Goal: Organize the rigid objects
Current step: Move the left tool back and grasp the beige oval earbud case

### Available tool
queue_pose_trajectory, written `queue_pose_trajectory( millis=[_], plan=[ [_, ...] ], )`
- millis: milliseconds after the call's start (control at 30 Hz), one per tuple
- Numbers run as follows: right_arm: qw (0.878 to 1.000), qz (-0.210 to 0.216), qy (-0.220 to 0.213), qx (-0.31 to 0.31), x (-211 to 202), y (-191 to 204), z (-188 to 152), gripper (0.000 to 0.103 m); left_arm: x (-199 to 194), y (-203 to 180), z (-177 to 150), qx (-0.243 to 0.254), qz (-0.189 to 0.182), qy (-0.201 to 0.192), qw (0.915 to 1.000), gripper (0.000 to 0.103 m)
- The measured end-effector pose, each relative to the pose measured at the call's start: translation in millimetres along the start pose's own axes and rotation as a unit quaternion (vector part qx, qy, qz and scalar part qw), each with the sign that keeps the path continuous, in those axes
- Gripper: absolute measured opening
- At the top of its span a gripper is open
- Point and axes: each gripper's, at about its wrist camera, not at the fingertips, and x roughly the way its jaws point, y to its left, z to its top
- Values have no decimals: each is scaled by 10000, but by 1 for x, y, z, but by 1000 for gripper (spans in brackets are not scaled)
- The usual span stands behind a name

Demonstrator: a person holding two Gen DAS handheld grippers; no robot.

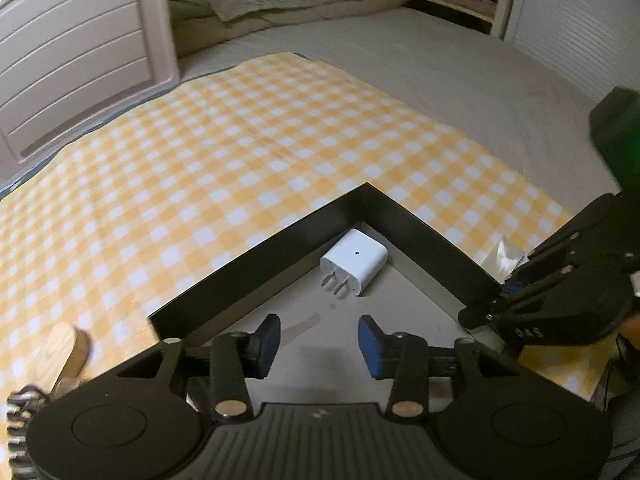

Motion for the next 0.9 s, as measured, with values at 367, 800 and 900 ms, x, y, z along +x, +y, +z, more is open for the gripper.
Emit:
queue_pose_trajectory(
  millis=[367,800,900],
  plan=[
    [9999,-86,-80,63,0,0,-1,4,-52,-3,-19,-279,242,-435,9984,89],
    [9998,-116,-117,56,1,-1,-2,4,-83,-2,-40,-474,311,-754,9955,103],
    [9999,-115,-117,51,1,0,-2,4,-89,6,-47,-607,335,-809,9943,103]
  ],
)
